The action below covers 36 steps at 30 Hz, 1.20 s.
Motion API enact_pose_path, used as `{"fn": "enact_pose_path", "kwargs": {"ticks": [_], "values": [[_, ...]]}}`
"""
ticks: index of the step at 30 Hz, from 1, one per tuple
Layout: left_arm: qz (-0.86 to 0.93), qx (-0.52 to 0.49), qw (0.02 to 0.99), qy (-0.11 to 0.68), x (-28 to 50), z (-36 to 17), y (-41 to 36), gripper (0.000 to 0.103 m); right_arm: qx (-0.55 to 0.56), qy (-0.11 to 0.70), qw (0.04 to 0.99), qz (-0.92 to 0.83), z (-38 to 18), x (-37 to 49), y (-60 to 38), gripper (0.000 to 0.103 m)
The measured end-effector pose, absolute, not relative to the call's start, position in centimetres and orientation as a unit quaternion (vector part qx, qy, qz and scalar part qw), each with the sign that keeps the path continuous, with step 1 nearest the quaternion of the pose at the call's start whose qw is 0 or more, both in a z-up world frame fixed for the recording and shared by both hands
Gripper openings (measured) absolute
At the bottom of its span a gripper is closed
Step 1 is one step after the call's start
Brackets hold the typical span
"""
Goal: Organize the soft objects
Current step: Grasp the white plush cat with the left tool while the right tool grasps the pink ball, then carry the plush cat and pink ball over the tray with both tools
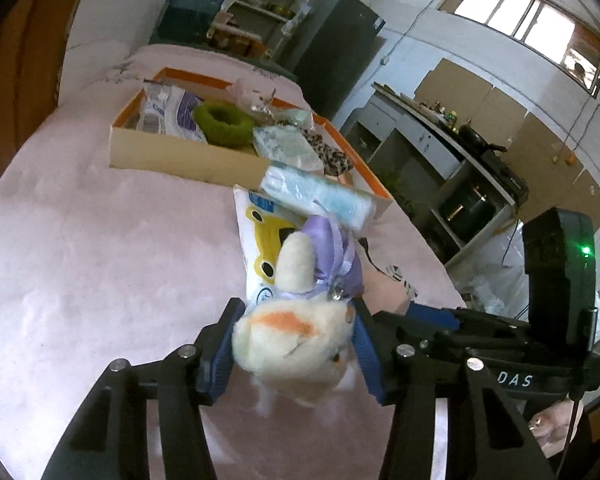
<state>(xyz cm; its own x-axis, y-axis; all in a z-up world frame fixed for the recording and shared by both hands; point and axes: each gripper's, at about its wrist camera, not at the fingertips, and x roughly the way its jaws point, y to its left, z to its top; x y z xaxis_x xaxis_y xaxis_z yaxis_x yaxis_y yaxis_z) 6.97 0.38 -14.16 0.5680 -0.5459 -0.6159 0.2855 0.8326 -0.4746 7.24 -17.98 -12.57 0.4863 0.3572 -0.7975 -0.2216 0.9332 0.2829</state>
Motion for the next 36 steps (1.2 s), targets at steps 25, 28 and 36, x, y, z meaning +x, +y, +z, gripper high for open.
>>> {"fn": "enact_pose_path", "kwargs": {"ticks": [25, 28, 36], "values": [[-0.207, -0.179, 0.893, 0.357, 4.8, -12.4, 3.0, 0.049, 0.056, 0.448, 0.874, 0.181, -10.8, 6.2, -17.6, 0.038], [-0.208, -0.175, 0.896, 0.351, 4.7, -11.9, 3.0, 0.046, 0.056, 0.445, 0.874, 0.186, -10.4, 6.2, -17.5, 0.038], [-0.205, -0.17, 0.907, 0.326, 4.0, -10.8, 3.0, 0.042, 0.054, 0.439, 0.876, 0.189, -9.7, 6.1, -17.4, 0.038]]}}
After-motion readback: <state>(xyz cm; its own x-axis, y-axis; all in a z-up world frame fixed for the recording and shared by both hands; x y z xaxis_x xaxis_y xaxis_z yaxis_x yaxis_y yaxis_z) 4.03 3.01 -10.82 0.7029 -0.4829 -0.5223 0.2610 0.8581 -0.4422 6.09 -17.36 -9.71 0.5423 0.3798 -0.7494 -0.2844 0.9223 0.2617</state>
